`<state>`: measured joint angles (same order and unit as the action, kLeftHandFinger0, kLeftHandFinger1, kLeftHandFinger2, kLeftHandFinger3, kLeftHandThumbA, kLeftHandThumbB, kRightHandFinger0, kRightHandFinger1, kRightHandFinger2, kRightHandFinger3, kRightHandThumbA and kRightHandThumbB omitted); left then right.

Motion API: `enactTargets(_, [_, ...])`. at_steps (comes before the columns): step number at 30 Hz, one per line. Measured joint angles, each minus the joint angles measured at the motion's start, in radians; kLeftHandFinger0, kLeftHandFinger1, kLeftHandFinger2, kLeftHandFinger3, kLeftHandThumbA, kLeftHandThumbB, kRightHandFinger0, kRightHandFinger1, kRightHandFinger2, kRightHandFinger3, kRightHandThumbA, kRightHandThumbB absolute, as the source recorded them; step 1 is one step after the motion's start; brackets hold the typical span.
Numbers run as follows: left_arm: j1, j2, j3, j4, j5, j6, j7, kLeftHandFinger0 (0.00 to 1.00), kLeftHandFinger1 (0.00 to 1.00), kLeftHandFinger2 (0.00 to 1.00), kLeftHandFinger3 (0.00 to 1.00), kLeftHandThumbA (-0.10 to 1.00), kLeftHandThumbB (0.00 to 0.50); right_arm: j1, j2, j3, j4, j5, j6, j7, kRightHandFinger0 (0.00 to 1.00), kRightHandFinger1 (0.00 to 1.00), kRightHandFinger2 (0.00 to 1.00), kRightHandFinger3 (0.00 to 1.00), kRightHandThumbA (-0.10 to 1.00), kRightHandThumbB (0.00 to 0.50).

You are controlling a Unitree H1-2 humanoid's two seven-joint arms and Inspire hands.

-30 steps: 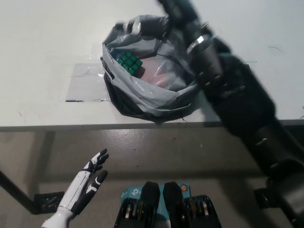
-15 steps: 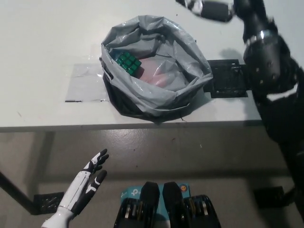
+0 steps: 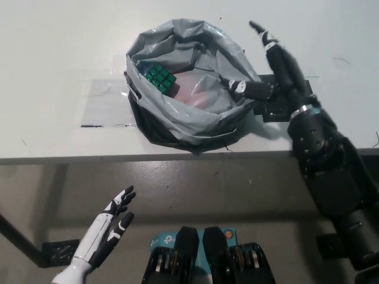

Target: Use the right hand to pick up a rubix's cube and place it into a plastic bag and lift the bag

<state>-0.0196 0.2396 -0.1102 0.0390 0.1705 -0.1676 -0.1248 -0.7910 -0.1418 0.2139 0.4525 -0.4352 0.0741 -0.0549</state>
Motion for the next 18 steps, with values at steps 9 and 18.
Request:
enactTargets(9, [0.000,0.000,0.000,0.000,0.000,0.000,0.000,1.00,1.00,1.00,1.00,0.99,0.252,-0.010,0.023,-0.002,0.174,0.008,-0.023,-0.006,1.00,1.00,1.00,1.00,0.80,0.472])
enactTargets(18, [0.000,0.000,0.002,0.000,-0.002,0.000,0.000,1.00,1.00,1.00,1.00,0.96,0.244,-0.110,0.014,-0.046,0.568,0.036,-0.098,-0.076,1.00,1.00,1.00,1.00,0.77,0.438])
